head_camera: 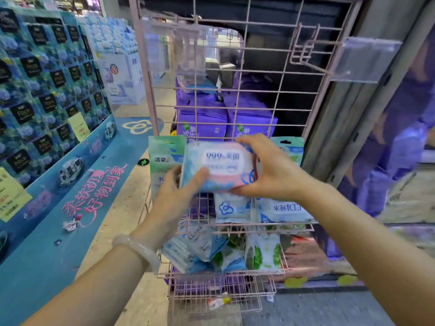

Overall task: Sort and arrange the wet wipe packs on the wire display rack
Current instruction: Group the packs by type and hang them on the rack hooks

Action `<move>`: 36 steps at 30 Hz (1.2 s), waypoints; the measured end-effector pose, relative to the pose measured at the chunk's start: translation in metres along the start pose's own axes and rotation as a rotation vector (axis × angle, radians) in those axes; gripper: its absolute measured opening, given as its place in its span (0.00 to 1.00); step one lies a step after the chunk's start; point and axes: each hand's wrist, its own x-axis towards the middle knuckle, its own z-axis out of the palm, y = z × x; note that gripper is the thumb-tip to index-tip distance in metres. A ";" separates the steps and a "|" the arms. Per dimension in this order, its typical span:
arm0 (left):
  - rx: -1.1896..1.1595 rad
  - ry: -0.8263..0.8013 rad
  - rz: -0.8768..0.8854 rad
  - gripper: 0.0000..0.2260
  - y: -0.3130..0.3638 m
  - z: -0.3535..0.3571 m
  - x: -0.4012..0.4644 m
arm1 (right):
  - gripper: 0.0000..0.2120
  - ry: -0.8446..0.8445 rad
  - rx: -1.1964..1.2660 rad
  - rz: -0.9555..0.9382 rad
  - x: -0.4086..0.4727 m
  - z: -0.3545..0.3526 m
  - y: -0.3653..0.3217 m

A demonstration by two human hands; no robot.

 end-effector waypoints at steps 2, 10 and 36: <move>-0.274 -0.101 -0.105 0.25 0.015 0.002 0.001 | 0.45 -0.021 0.068 0.007 0.006 -0.009 -0.010; -0.150 0.147 -0.185 0.07 -0.004 -0.034 -0.012 | 0.54 -0.373 -0.066 0.432 -0.039 -0.052 0.061; -0.268 0.133 -0.216 0.14 -0.022 -0.020 -0.024 | 0.36 -0.302 -0.205 0.579 -0.020 0.024 0.044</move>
